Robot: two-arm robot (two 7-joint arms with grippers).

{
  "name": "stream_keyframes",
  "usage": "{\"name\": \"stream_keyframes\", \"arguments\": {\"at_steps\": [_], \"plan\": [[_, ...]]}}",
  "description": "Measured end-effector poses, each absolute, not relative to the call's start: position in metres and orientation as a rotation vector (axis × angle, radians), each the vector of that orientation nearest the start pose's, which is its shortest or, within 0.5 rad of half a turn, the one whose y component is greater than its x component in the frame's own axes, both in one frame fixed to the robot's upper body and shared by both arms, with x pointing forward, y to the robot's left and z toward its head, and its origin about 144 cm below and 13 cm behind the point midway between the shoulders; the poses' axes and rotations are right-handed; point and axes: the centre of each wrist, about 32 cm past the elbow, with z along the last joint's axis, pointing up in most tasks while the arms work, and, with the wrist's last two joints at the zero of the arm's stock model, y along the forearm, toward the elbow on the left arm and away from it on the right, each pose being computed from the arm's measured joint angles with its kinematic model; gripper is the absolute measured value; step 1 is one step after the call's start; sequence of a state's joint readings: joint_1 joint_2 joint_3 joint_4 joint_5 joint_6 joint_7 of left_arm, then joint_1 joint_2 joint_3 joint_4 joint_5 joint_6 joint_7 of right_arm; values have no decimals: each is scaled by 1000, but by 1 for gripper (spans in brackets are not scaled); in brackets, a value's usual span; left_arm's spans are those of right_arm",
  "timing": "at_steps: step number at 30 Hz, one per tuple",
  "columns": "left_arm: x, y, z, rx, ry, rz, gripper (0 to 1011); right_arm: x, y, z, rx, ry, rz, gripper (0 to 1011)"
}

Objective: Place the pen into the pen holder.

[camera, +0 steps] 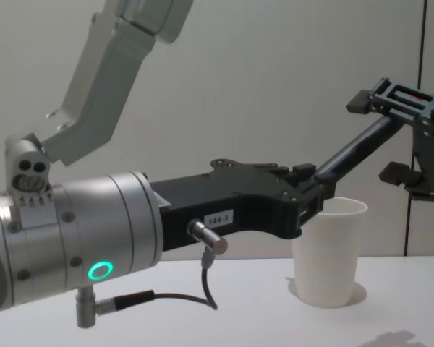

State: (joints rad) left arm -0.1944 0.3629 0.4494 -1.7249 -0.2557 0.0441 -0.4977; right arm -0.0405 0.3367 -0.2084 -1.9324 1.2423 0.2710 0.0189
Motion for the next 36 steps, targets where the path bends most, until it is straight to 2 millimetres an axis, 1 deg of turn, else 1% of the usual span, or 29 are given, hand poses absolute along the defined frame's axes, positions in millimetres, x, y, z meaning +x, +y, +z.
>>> {"name": "stream_keyframes", "arguments": {"at_steps": [36], "plan": [[474, 184, 1219, 30, -199, 607, 177, 437, -221, 1229, 507, 710, -915, 1001]]}}
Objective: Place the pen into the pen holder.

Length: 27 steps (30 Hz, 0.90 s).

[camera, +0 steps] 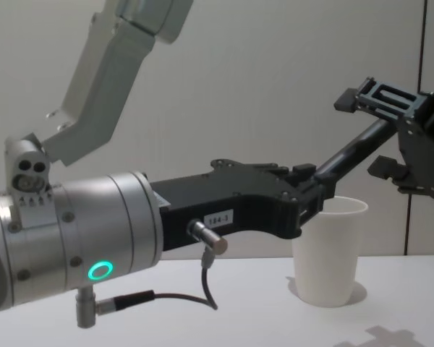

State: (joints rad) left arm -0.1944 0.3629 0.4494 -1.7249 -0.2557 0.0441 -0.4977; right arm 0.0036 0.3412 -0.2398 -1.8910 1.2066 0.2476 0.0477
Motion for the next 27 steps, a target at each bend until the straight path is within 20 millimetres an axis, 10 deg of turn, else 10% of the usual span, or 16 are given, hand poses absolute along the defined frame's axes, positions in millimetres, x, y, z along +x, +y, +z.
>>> {"name": "stream_keyframes", "arguments": {"at_steps": [27], "plan": [[474, 183, 1219, 30, -199, 607, 177, 441, -221, 1227, 507, 722, -871, 1001]]}}
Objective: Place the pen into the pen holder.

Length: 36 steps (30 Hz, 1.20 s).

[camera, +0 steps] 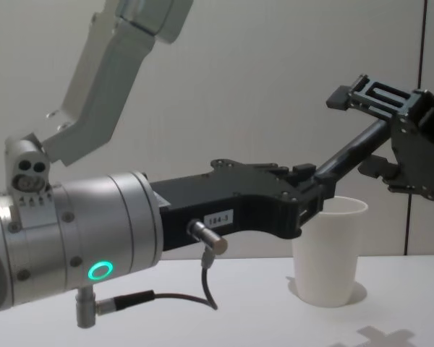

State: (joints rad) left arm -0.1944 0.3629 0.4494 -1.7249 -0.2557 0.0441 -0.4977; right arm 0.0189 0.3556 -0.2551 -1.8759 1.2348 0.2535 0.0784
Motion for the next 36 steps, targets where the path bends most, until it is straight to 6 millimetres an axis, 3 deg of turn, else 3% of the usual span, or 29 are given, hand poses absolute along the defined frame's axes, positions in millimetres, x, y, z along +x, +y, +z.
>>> {"name": "stream_keyframes", "arguments": {"at_steps": [13, 17, 26, 28, 36], "plan": [[474, 183, 1219, 30, -199, 607, 177, 441, -220, 1227, 507, 710, -873, 1001], [474, 184, 1219, 30, -199, 607, 177, 441, -220, 1227, 506, 708, -873, 940], [474, 183, 1219, 30, -199, 607, 177, 442, -220, 1227, 506, 705, -874, 707], [474, 183, 1219, 30, -199, 607, 177, 442, -220, 1227, 506, 705, -874, 599], [474, 183, 1219, 30, -199, 607, 177, 442, -220, 1227, 505, 703, -875, 355]]}}
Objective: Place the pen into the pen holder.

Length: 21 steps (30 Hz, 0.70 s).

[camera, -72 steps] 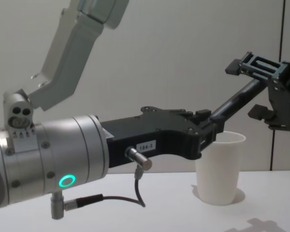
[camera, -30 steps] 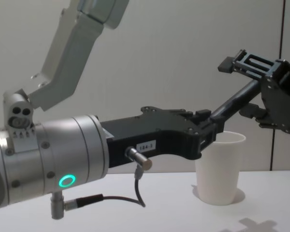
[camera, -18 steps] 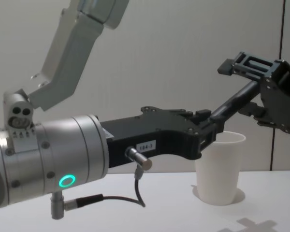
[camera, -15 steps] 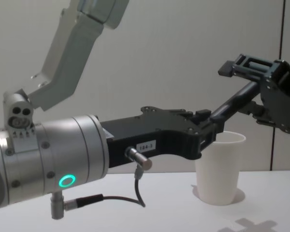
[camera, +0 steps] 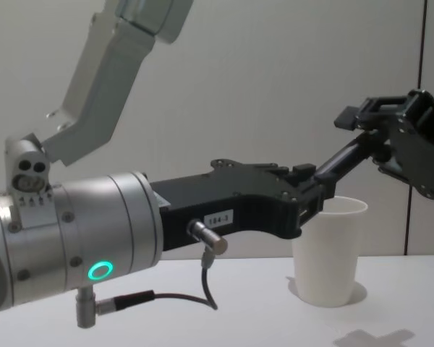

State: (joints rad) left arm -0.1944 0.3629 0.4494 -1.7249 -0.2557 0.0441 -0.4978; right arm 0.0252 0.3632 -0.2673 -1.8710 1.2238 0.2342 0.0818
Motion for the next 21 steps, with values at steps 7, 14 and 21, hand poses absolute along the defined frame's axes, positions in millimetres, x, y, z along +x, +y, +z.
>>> {"name": "stream_keyframes", "arguments": {"at_steps": [7, 14, 21], "plan": [[474, 183, 1219, 30, -199, 607, 177, 442, -220, 1227, 505, 703, -874, 204], [474, 183, 1219, 30, -199, 607, 176, 442, -220, 1227, 505, 702, -874, 203], [474, 183, 1219, 30, -199, 607, 289, 442, -220, 1227, 505, 702, -877, 201]]}}
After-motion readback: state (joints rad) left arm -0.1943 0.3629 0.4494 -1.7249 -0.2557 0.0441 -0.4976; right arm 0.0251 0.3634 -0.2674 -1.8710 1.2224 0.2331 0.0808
